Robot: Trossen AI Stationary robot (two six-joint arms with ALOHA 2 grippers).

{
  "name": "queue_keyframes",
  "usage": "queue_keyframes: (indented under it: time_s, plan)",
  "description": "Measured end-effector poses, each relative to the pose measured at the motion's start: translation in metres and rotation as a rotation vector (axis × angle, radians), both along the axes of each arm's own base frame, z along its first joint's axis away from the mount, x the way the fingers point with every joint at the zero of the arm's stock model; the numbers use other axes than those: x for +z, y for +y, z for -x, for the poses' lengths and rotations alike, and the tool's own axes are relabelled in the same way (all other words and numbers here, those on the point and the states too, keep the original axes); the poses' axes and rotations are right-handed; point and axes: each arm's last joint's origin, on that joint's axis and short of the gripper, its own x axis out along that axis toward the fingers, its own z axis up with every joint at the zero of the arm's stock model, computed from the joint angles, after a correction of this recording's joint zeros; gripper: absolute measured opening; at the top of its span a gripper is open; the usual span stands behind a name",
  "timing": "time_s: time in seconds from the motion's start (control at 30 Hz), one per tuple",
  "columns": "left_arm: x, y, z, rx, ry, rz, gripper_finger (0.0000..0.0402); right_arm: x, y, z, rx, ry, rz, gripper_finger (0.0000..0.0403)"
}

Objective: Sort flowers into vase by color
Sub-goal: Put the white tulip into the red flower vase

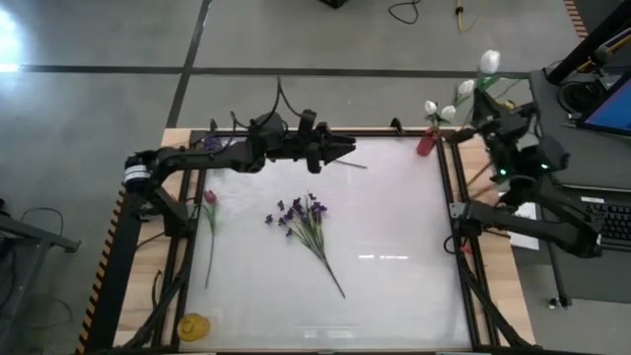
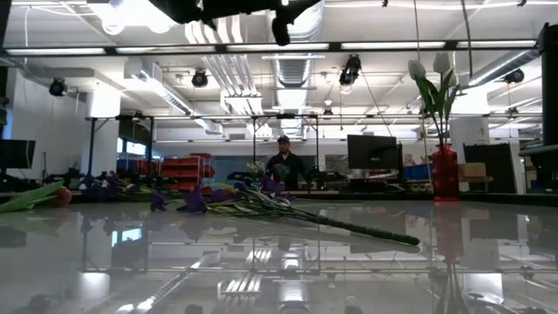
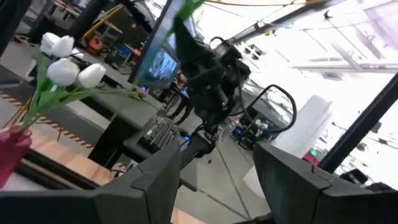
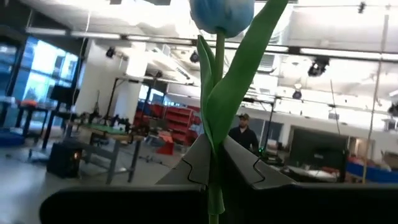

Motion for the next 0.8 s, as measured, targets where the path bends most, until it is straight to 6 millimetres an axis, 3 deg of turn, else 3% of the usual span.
queue_keyframes:
  time_s: [0.27,0.53,0.8]
  plan:
    - [0.026,0.006,-0.012,-0.143,-0.031,-0.047,0.0194,-0.002,-0.017,0.003,0.029,-0.031,0.041,0.0013]
    - [0.034,0.004,-0.006,-0.153,-0.013,-0.055,0.0194,-0.033,-0.038,0.01,0.027,-0.096,-0.022,0.0013]
    - [0.027,0.003,-0.006,-0.178,0.068,-0.015,0.0194,-0.062,-0.042,0.021,-0.045,-0.208,0.033,0.0013]
